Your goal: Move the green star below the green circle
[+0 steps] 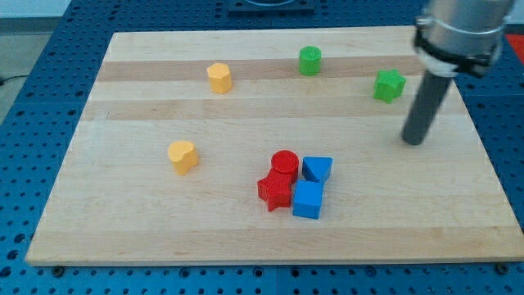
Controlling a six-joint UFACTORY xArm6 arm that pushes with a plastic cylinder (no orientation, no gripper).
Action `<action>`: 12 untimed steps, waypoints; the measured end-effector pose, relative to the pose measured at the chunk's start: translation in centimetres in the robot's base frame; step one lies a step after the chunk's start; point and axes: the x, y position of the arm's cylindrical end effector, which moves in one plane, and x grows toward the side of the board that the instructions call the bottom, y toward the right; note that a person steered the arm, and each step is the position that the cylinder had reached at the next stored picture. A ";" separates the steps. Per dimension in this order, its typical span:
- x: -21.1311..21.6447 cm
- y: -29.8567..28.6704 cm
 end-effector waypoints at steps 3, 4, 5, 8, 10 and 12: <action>-6.9 2.9; -8.9 1.4; -10.6 -3.2; -6.3 -7.9; -10.6 -17.5; -8.4 -17.8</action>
